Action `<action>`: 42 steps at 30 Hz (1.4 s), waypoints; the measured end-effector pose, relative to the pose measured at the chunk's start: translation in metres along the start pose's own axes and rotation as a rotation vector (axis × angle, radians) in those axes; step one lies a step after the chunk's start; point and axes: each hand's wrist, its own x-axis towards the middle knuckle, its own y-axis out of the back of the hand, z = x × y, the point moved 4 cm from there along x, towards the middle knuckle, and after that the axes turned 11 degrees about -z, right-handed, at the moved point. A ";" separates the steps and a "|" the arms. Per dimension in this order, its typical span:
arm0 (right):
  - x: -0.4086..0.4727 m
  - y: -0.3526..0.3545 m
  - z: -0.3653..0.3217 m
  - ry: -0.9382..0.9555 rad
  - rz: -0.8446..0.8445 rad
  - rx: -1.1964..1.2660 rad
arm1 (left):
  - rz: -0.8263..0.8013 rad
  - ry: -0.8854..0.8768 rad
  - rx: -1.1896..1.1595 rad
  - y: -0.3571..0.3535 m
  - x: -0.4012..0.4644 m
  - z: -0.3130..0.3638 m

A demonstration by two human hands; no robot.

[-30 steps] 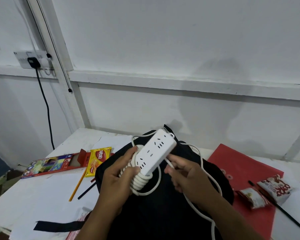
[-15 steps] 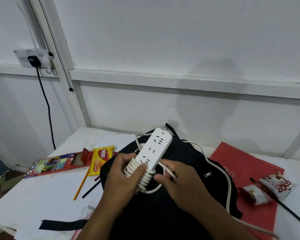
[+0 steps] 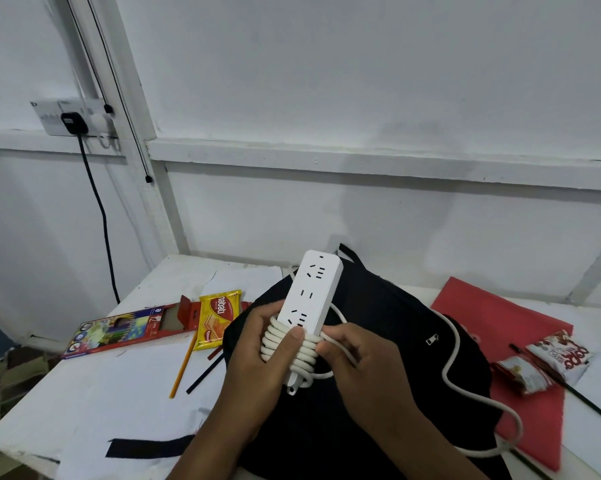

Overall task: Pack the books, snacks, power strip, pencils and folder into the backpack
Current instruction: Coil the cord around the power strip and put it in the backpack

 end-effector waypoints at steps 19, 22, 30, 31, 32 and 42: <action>-0.022 0.005 0.009 -0.034 -0.134 -0.011 | 0.035 0.073 0.133 -0.004 0.001 -0.012; -0.021 0.013 0.014 -0.022 -0.168 -0.105 | 0.048 0.089 0.118 -0.012 0.004 -0.008; -0.018 0.035 0.023 0.069 -0.133 -0.099 | -0.003 0.119 0.108 -0.032 0.008 0.003; -0.018 0.038 0.024 0.075 -0.138 -0.100 | -0.008 0.118 0.122 -0.036 0.008 0.005; -0.018 0.041 0.026 0.078 -0.142 -0.108 | -0.019 0.120 0.120 -0.040 0.008 0.006; -0.013 0.060 0.037 -0.016 -0.152 -0.088 | 0.154 0.031 -0.159 -0.068 0.002 0.008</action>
